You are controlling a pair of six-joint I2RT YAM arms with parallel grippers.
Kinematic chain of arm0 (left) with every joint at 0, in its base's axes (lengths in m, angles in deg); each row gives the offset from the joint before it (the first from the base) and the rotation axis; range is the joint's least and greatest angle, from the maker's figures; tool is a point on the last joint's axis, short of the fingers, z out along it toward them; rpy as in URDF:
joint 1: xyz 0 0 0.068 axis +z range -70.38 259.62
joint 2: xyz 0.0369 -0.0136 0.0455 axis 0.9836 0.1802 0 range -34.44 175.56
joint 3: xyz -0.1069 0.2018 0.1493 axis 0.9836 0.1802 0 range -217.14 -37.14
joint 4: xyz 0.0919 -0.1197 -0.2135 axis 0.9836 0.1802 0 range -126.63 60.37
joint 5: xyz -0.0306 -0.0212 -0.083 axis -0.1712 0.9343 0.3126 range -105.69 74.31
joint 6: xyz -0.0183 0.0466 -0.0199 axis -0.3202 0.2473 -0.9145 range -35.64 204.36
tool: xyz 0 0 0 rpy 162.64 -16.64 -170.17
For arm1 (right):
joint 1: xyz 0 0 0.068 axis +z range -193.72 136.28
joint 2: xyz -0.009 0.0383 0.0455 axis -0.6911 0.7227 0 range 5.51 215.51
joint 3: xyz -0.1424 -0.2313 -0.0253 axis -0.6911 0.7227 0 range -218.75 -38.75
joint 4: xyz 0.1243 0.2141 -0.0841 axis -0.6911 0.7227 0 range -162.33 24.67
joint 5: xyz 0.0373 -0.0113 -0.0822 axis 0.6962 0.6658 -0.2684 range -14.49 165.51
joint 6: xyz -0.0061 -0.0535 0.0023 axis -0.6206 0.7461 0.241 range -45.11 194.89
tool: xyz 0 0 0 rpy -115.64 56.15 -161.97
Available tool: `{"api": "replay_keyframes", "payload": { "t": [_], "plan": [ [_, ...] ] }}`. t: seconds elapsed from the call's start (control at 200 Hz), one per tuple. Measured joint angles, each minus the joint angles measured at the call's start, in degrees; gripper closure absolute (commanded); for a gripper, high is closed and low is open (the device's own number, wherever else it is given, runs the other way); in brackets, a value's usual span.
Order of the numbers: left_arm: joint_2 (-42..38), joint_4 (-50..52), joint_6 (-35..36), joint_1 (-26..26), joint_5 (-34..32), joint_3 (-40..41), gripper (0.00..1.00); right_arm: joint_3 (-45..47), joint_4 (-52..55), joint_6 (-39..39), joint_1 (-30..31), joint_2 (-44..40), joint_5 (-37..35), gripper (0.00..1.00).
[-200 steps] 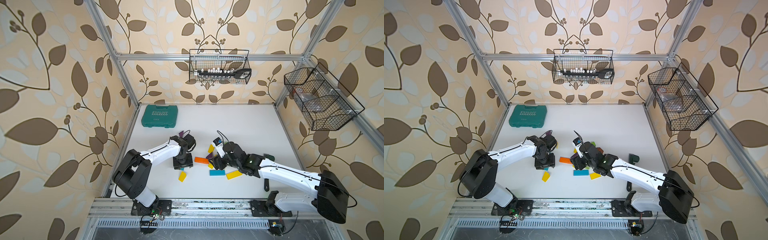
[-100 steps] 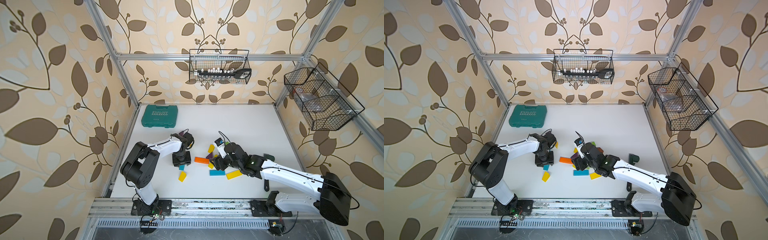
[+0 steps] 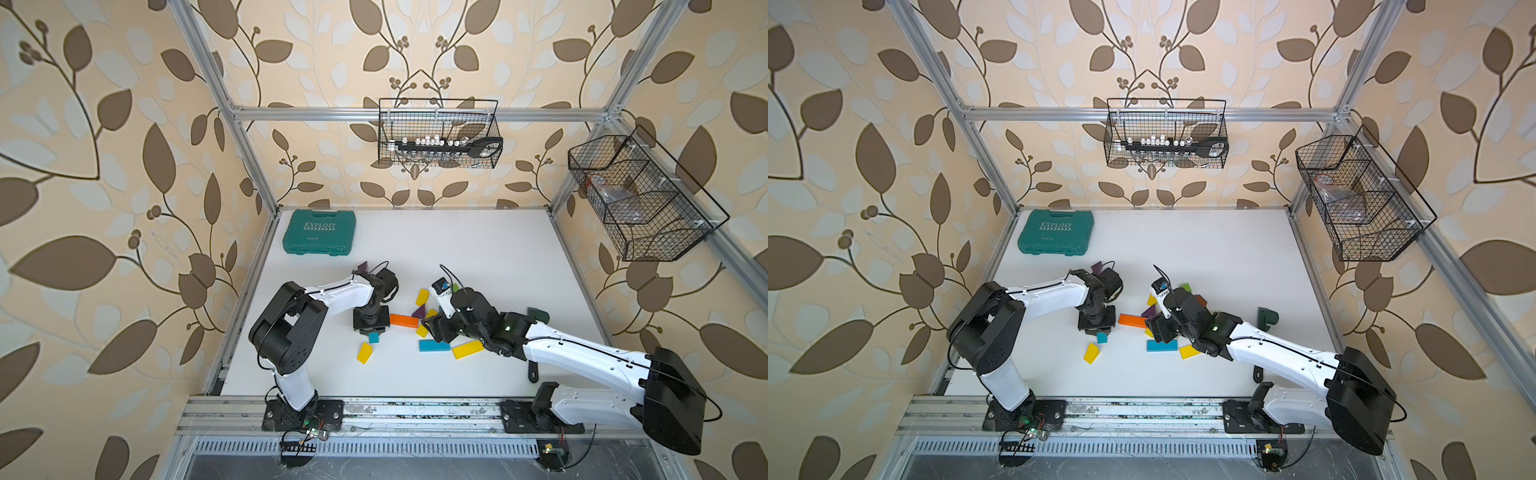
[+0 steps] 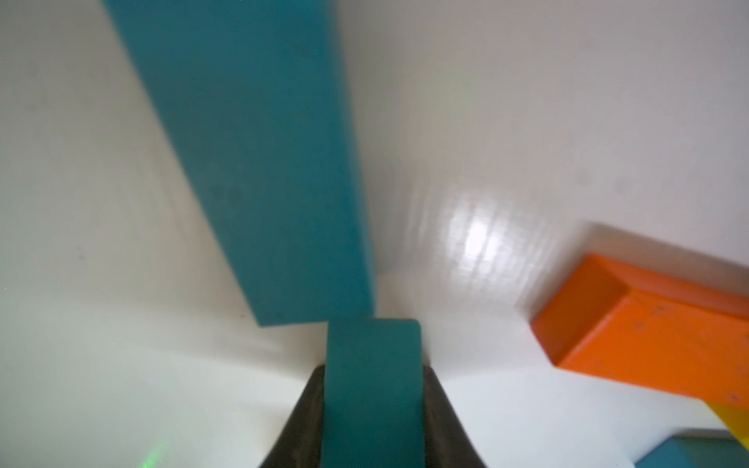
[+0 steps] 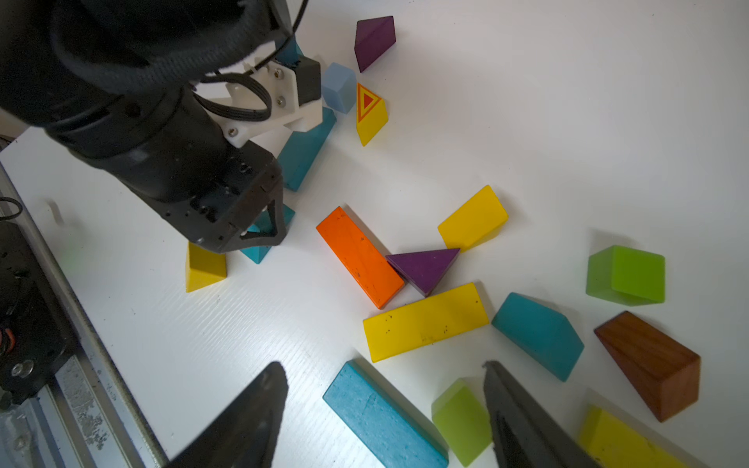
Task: Assemble a small pinwheel with building blocks
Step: Move the building block to the center of the board.
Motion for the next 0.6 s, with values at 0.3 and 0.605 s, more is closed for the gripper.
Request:
{"api": "replay_keyframes", "payload": {
  "t": [0.3,0.605],
  "plan": [
    [4.8,0.8,-2.9,-4.0,0.6,-6.6,0.37,1.9,0.4,-0.2,0.0,-2.1,-1.1,0.22],
    [-2.4,4.3,-3.3,1.3,-3.5,-6.5,0.35,1.9,0.3,-0.3,0.0,-2.2,-1.1,0.22]
  ]
}}
